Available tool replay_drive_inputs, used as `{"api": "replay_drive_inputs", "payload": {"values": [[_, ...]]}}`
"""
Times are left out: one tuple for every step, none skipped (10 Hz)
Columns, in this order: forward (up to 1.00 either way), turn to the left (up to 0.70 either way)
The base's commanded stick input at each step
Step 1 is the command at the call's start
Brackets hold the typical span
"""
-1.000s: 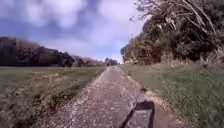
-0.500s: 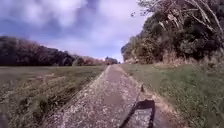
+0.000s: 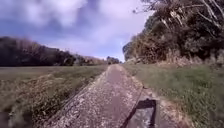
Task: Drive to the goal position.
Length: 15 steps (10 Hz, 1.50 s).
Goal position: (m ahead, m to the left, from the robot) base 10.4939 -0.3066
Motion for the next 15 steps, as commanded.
{"api": "replay_drive_inputs", "payload": {"values": [[0.70,0.00],[0.70,-0.14],[0.70,-0.14],[0.70,-0.14],[0.70,-0.11],[0.70,-0.08],[0.70,-0.04],[0.70,-0.01],[0.70,0.00],[0.70,0.00],[0.70,0.00],[0.70,0.00],[0.70,0.00],[0.70,0.00],[0.70,0.00]]}}
